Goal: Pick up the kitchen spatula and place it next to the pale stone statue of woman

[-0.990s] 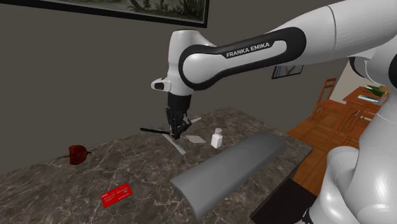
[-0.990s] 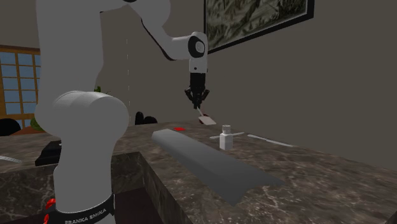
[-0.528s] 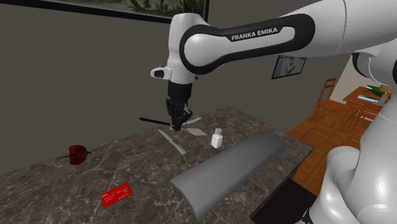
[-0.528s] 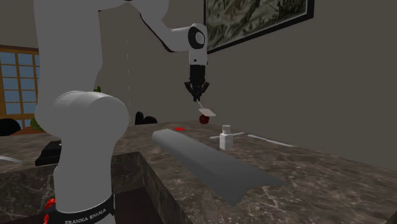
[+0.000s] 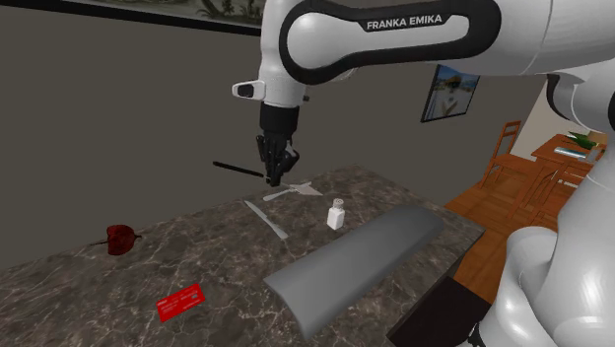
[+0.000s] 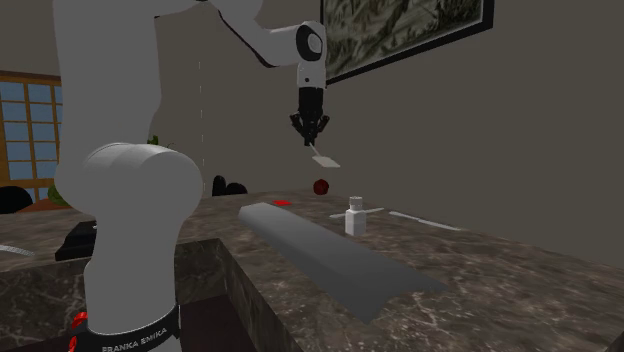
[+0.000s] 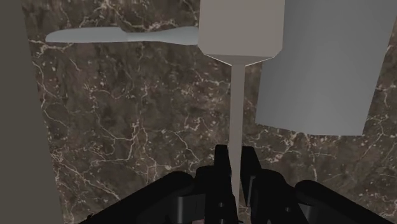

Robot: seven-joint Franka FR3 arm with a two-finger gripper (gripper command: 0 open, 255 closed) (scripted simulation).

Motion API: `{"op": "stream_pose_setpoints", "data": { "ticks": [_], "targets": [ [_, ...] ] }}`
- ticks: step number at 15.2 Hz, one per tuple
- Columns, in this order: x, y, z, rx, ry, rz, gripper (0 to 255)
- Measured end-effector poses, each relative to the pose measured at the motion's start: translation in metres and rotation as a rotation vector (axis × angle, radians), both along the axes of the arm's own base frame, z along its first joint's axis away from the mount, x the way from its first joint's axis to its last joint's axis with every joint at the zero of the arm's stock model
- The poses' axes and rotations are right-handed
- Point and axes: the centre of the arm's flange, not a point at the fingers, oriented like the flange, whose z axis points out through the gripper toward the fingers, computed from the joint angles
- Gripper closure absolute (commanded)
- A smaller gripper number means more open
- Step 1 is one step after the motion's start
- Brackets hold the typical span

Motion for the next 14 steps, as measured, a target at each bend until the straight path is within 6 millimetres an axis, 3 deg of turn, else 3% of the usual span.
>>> {"op": "stream_pose_setpoints", "data": {
  "ticks": [14],
  "targets": [
    [0.0, 0.0, 0.073, 0.0, 0.0, 0.0, 255]
  ]
}}
